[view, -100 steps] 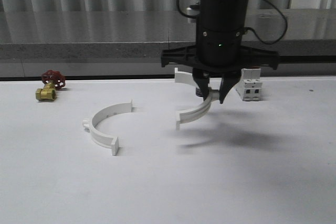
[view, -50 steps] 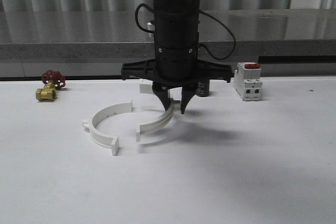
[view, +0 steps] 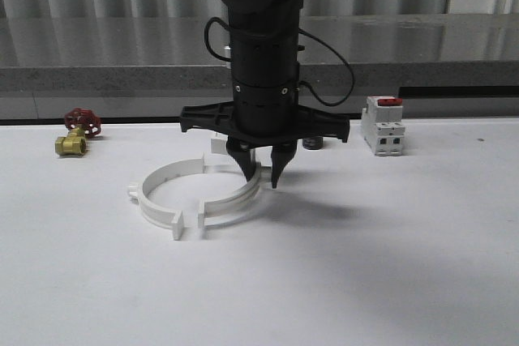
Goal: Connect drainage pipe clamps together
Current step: 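Press the held half-ring's ends against the placed half-ring's ends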
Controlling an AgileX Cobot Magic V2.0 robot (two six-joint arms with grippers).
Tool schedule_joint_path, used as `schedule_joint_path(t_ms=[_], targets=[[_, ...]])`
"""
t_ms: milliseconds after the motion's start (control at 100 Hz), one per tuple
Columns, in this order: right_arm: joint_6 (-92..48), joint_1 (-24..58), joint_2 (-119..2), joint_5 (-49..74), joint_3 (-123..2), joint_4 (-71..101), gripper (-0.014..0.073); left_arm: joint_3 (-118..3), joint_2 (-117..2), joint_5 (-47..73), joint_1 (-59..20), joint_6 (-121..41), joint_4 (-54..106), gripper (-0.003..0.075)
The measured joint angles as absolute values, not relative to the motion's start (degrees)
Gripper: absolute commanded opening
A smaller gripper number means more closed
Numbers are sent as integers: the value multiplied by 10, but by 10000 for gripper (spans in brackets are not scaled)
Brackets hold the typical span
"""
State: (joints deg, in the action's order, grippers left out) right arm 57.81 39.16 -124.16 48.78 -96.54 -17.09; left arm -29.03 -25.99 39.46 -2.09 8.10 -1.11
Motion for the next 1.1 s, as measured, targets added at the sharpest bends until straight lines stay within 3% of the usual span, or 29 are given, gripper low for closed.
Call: schedule_joint_path(t_ms=[1100], targets=[[598,392,-1260,469,-966,-148,98,-290,-260,395,-21,81,-11,-20]])
